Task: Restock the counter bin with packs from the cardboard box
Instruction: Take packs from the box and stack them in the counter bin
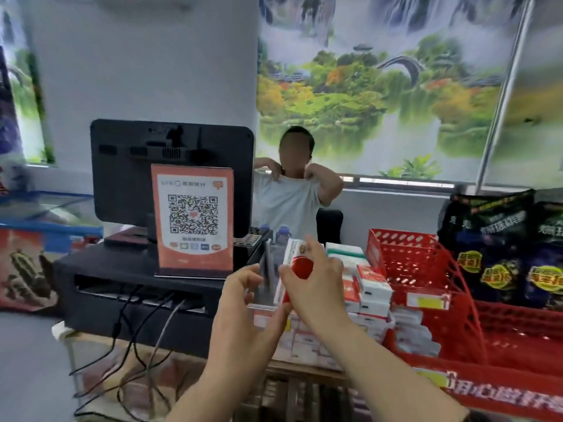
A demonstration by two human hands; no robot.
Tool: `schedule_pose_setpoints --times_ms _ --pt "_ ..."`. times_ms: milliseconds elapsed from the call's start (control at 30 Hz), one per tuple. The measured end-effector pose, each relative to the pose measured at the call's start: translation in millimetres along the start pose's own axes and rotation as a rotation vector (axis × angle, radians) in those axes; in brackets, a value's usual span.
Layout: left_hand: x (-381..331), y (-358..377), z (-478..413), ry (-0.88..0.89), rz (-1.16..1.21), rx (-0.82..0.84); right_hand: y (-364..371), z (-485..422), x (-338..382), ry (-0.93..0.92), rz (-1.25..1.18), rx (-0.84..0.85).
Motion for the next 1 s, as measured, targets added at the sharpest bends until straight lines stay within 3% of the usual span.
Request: schedule_pose_setpoints --times_ms 167,367,500,867,1000 --pt "23 -30 -3 -0.019 0.003 -0.020 -25 -76 -36 0.079 0.361 -0.081" --pt "51 -63 -12 -0.062 -0.097 -0.039 -12 -114 -73 0.169 0.757 -0.045" --pt "48 -68 -29 -0.011 -0.126 -0.050 2 -114 -92 0.245 0.807 -0.019" --pt "21 -51 -79 0.031 -0.074 -0.035 9 -122 -107 0.237 1.096 0.011" --pt "15 -45 -83 0.035 -0.035 -0.027 12 -123 -109 0.256 1.091 0.046"
Point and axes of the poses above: each hand's wrist, its own z-axis away from the middle knuckle, its own y-axis out of the palm, x = y × z, the point moved 7 cm from there along -z, towards the middle knuckle, and after that the axes turned 3 degrees about z, right-handed, at the moved point
